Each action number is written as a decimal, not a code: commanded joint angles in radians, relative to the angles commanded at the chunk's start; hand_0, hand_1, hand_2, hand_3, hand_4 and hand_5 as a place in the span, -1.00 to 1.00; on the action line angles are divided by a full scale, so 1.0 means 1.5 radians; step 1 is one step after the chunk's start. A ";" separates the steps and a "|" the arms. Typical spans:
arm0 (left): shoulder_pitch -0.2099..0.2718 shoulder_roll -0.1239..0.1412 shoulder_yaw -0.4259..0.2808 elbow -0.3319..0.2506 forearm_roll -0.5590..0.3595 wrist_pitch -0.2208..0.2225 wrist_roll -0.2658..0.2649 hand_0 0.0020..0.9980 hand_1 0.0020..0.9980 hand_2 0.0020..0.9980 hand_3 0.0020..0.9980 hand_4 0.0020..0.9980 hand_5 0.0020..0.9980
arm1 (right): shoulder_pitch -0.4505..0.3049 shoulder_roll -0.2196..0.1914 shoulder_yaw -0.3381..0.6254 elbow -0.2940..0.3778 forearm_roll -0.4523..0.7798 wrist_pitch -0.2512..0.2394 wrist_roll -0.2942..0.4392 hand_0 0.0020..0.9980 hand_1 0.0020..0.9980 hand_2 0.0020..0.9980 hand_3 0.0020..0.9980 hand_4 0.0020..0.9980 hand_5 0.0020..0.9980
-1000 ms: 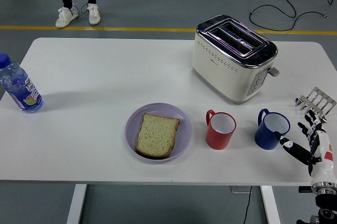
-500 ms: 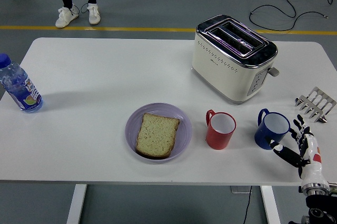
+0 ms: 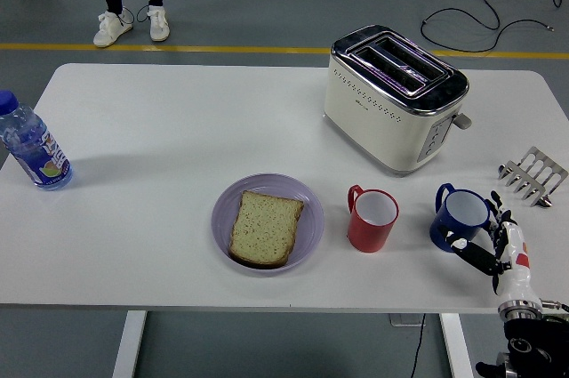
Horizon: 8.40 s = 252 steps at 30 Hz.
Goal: Pick up the cup,pour liquid into bread,place the cup on the desk
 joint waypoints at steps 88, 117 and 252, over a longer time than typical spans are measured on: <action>-0.006 -0.002 -0.005 0.000 0.004 0.002 0.001 0.31 0.38 0.42 0.21 -0.32 0.85 | 0.073 -0.013 -0.019 0.020 0.162 -0.043 0.125 -0.33 -0.24 0.04 0.05 0.52 -0.90; -0.016 0.002 -0.013 0.000 0.015 0.003 0.004 0.31 0.39 0.42 0.21 -0.32 0.85 | 0.073 -0.060 -0.029 0.238 -0.025 -0.043 -0.131 -0.36 -0.34 0.01 0.06 0.50 -1.00; -0.009 -0.001 -0.022 0.000 0.032 -0.002 0.007 0.31 0.39 0.43 0.21 -0.32 0.85 | 0.143 -0.268 0.146 0.359 0.261 0.127 -0.313 -0.27 -0.32 0.00 0.07 0.35 -1.00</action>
